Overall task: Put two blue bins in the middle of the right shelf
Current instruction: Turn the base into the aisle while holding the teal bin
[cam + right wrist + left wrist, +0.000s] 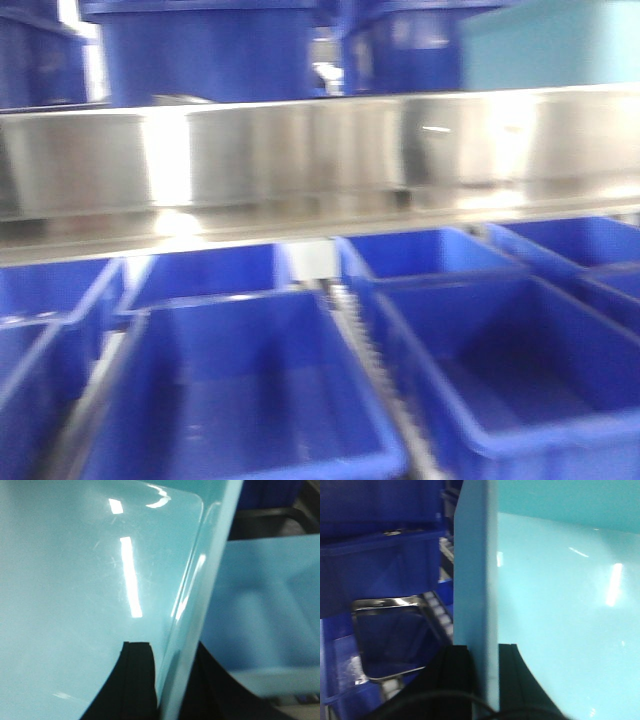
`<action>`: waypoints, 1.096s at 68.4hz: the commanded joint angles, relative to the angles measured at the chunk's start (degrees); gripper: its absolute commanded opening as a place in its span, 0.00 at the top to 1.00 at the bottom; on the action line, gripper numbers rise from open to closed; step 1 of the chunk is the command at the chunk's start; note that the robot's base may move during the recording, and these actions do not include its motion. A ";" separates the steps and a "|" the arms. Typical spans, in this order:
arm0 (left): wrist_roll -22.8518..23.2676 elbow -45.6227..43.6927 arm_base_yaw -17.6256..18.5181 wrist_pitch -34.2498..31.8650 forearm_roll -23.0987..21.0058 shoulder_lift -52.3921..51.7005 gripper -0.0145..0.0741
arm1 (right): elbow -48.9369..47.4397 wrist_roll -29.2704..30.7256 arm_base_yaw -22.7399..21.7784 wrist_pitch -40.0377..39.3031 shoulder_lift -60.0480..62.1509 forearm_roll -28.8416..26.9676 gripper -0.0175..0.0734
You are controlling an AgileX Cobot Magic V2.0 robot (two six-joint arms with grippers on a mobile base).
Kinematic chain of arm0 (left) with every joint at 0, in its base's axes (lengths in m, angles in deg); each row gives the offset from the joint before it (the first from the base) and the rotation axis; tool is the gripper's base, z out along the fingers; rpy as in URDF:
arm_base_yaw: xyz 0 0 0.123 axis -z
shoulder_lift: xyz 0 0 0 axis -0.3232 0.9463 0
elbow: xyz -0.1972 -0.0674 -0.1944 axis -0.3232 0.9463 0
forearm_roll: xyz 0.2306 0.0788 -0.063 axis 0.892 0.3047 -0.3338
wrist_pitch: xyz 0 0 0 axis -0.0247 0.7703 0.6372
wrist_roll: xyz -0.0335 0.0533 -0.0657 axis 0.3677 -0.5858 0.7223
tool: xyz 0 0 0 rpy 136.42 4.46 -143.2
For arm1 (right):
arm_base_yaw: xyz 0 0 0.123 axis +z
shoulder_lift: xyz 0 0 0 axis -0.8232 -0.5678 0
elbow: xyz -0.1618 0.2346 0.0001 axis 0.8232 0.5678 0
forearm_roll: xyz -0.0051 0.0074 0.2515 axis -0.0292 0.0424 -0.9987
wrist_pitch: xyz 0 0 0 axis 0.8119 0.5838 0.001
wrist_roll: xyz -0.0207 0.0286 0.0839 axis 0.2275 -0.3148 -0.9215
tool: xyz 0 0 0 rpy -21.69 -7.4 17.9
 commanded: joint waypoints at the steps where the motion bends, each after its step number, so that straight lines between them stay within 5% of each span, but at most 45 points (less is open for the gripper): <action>1: 0.76 -0.63 0.46 -5.44 -3.75 -0.95 0.96 | -0.65 1.70 0.02 -1.41 0.59 -1.27 0.98; 75: 0.76 -0.63 0.46 -5.44 -3.75 -0.95 0.96 | -0.65 1.70 0.02 -1.51 0.59 -1.27 0.98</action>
